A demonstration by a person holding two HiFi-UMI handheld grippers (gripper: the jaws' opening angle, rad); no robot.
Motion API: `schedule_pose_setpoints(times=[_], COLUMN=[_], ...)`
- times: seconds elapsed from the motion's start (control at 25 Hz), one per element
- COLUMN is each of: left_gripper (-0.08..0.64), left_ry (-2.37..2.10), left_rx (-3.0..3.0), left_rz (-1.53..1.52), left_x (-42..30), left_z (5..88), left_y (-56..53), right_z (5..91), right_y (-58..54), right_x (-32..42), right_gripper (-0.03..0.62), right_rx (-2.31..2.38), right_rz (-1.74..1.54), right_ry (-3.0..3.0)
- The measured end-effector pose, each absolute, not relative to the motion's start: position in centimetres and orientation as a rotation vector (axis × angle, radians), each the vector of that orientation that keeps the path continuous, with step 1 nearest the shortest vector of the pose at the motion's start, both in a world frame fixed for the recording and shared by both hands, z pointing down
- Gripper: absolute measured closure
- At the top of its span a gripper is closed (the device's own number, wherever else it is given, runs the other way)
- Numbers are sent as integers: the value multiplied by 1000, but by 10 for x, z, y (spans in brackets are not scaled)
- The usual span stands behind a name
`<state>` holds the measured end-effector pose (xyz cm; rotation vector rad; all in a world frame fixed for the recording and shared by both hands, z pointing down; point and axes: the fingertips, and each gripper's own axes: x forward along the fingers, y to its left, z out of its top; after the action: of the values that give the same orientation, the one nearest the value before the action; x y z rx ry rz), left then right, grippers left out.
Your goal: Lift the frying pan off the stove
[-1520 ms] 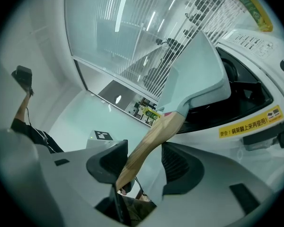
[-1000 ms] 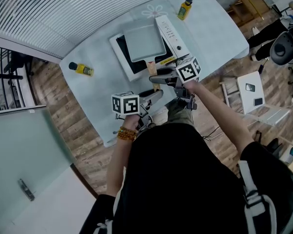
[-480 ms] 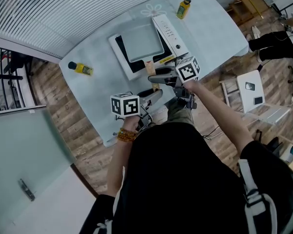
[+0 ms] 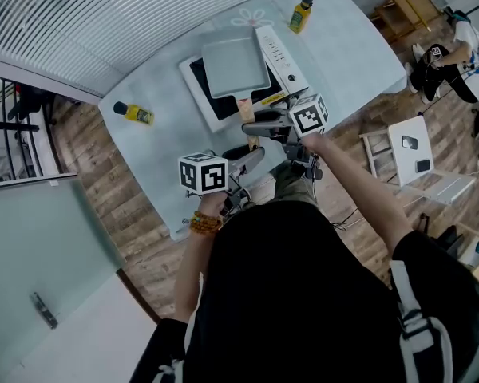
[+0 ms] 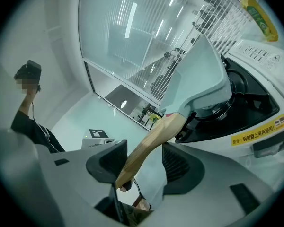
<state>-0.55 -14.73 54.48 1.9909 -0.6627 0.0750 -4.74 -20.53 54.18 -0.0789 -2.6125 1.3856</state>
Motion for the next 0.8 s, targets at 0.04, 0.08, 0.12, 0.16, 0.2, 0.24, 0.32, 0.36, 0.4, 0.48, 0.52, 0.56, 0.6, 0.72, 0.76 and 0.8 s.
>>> schedule_pose_setpoints(times=[0.04,0.08,0.12,0.16,0.2,0.24,0.32,0.36,0.4,0.48,0.52,0.56,0.6,0.72,0.76,0.8], left_gripper=[414,414,414,413,413,413,413,413,413,413,413,411,411,411,411,411], left_ry=[-662,-662,-663,-663,-663,-665,-671,-673,-675,-677,-676,-675,-674,-676,-678,-680], left_rx=[1994,1998,2002,2007,2013,2018,2030,2036,2043,2056,2063,2071,2080,2106,2114,2121], left_rz=[74,74,75,77,79,81,81,81,81,80,80,80,82,89,90,89], left_x=[-6,-6,-7,-7,-7,-8,-9,-9,-9,-9,-9,-9,-10,-10,-10,-11], left_z=[543,540,538,536,534,532,527,524,521,514,511,507,504,494,490,486], left_y=[-147,-147,-146,-145,-144,-143,-143,-143,-142,-141,-141,-140,-139,-137,-136,-135], right_z=[539,537,534,532,530,527,522,519,515,508,504,501,496,484,479,475], right_y=[-205,-205,-204,-203,-202,-201,-201,-201,-201,-199,-199,-198,-198,-196,-195,-193], right_x=[-48,-48,-48,-49,-49,-49,-50,-50,-50,-51,-51,-51,-52,-53,-53,-53], right_gripper=[390,390,388,390,388,390,390,390,390,390,390,390,390,390,390,390], right_rx=[-79,-80,-81,-82,-83,-85,-89,-90,-89,-90,-91,-94,-99,-102,-101,-100], right_rz=[1385,1384,1381,1378,1373,1369,1361,1357,1351,1341,1335,1328,1320,1293,1287,1282], right_ry=[-2617,-2622,-2627,-2631,-2636,-2641,-2655,-2663,-2670,-2685,-2692,-2700,-2709,-2737,-2745,-2753])
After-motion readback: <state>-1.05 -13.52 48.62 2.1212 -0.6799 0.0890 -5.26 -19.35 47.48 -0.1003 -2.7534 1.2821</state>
